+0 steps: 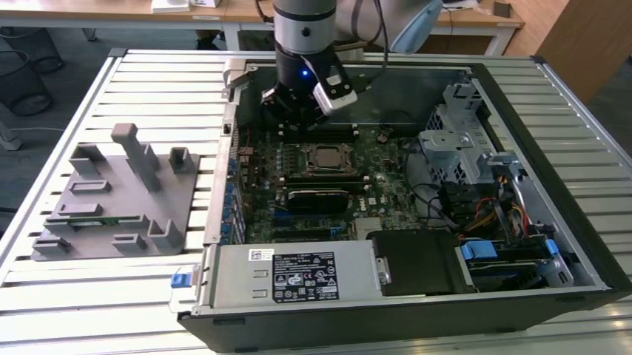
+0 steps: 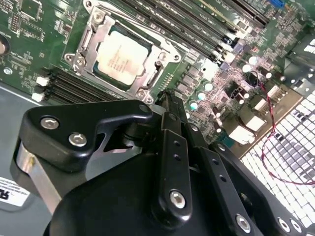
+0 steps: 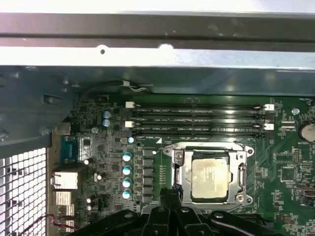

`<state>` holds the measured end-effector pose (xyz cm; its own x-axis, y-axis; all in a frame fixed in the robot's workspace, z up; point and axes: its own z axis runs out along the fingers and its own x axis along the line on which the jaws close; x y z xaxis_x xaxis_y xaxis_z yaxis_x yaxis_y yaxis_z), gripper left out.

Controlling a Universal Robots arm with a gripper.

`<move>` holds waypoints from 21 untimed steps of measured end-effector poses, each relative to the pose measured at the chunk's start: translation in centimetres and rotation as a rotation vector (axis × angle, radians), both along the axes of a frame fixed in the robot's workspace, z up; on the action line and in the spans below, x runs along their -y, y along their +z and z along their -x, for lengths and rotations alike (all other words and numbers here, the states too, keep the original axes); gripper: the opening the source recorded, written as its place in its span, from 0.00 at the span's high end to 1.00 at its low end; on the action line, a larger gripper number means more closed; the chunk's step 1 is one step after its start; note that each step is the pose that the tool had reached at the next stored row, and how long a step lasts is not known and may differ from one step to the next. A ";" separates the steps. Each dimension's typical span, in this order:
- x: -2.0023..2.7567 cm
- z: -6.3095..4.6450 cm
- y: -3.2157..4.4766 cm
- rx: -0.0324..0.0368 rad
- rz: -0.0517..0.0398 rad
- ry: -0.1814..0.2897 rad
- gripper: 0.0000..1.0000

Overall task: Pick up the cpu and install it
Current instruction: 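Install the first cpu locking lever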

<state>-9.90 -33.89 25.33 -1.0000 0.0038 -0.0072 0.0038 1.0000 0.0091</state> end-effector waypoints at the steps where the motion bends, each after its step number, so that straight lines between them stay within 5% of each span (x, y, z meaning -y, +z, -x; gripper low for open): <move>1: -0.04 0.1 0.00 0.0000 -0.0002 0.000 0.89; 21: -0.08 1.6 -0.01 0.0001 -0.0006 0.000 0.89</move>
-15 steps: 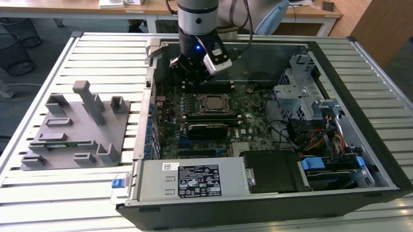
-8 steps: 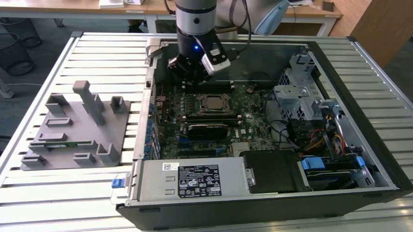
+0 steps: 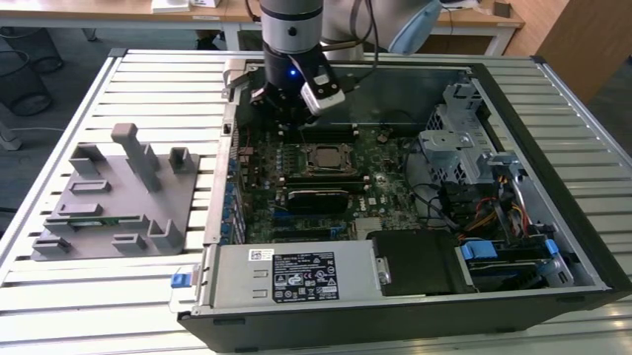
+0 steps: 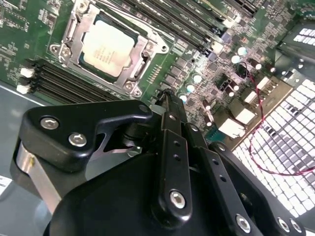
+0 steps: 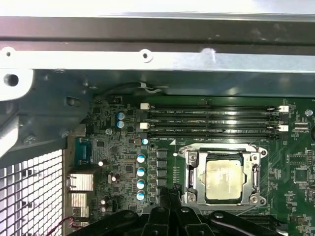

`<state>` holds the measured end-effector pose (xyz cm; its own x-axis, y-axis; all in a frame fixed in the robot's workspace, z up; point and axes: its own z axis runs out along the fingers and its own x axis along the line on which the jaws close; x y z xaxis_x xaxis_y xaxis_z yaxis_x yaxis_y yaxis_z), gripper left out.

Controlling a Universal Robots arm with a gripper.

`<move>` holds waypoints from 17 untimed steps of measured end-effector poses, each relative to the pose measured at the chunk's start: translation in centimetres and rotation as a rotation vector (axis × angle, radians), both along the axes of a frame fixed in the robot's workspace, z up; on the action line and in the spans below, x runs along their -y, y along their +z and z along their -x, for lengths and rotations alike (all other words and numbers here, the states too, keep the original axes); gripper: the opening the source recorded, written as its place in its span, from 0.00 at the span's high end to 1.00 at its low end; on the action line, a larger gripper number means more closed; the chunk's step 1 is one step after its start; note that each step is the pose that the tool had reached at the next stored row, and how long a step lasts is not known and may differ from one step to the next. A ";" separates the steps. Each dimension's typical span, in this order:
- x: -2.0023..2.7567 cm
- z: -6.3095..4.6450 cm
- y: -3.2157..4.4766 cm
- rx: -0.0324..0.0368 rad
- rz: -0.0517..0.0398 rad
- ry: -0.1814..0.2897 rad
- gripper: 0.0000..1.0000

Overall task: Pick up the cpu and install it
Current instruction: 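Install the first cpu locking lever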

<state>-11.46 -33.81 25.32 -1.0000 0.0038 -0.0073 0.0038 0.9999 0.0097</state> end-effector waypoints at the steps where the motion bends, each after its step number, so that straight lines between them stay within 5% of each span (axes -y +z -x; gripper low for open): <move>1: -0.01 0.1 0.00 0.0000 0.0001 0.000 0.89; 10: -0.17 1.3 0.00 0.0001 0.0000 0.000 0.89; 17: -1.60 1.3 -0.01 0.0001 0.0001 0.000 0.89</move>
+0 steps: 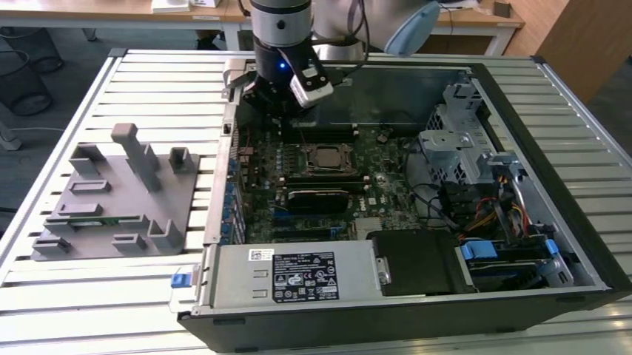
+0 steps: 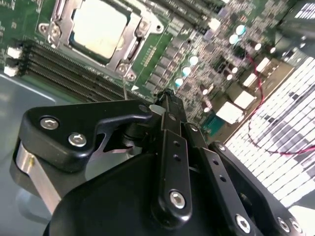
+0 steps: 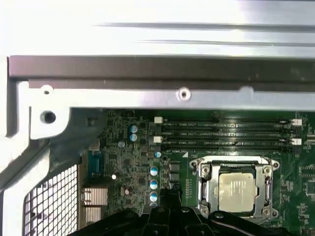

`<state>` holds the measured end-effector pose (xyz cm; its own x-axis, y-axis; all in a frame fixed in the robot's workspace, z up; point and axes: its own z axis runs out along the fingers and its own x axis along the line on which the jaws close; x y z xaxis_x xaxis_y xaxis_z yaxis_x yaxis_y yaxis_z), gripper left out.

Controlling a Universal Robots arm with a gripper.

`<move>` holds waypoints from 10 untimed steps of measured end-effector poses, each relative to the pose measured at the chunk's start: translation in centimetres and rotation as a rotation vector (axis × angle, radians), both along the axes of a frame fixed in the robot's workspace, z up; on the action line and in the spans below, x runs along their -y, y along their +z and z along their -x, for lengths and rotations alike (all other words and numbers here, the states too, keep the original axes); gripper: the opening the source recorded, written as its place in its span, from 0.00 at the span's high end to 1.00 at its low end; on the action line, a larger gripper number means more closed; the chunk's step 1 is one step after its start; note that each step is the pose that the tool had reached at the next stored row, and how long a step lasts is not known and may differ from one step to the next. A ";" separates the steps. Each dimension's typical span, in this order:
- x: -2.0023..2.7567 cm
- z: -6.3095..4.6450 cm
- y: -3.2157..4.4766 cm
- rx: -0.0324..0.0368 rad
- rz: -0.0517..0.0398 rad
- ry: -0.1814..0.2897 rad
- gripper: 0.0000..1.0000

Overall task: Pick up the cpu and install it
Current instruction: 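Install the first cpu locking lever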

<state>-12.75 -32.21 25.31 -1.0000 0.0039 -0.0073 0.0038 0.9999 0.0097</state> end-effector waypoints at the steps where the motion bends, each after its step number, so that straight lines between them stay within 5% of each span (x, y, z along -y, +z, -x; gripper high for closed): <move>1: -0.14 0.0 0.00 -0.0001 0.0000 0.000 0.89; 10: -0.92 -0.7 -0.04 0.0000 -0.0003 0.000 0.89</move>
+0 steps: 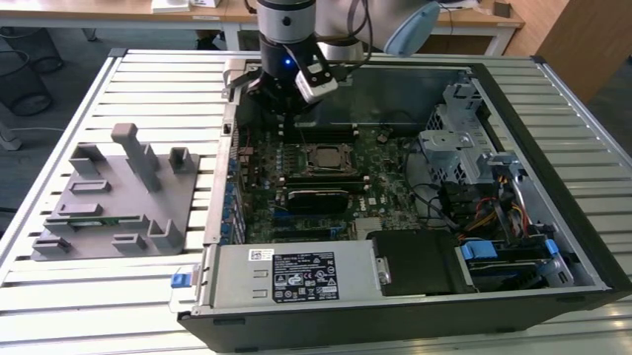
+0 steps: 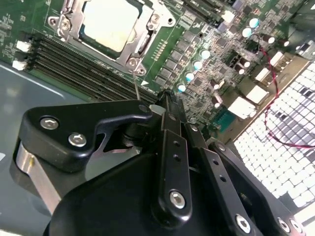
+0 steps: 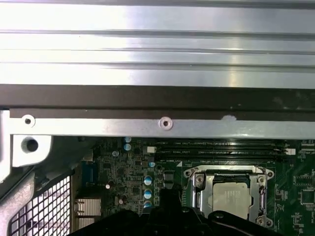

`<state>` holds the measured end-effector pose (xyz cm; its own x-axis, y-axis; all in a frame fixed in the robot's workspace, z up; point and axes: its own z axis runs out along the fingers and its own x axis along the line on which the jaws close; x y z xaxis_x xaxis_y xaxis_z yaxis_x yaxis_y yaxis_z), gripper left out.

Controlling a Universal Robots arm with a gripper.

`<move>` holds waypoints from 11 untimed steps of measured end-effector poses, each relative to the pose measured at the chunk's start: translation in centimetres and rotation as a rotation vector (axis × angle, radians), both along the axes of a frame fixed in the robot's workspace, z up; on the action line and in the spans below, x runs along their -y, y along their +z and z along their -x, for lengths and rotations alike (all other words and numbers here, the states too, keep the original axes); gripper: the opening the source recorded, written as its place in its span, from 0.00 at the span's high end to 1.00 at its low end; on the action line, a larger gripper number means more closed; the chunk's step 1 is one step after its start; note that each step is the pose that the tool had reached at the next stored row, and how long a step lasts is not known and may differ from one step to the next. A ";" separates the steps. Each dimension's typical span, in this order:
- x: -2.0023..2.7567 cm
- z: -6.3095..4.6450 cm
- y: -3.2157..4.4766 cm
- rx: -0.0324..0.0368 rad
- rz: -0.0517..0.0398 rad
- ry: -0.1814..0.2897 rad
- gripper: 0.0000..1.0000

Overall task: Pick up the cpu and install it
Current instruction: 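Install the first cpu locking lever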

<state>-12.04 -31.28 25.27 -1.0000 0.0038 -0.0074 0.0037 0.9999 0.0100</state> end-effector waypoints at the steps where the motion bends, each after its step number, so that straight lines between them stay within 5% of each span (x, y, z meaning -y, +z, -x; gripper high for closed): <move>1: -0.04 0.0 0.00 -0.0001 0.0000 0.000 0.89; 11: -0.24 0.0 -0.01 -0.0001 0.0000 0.000 0.89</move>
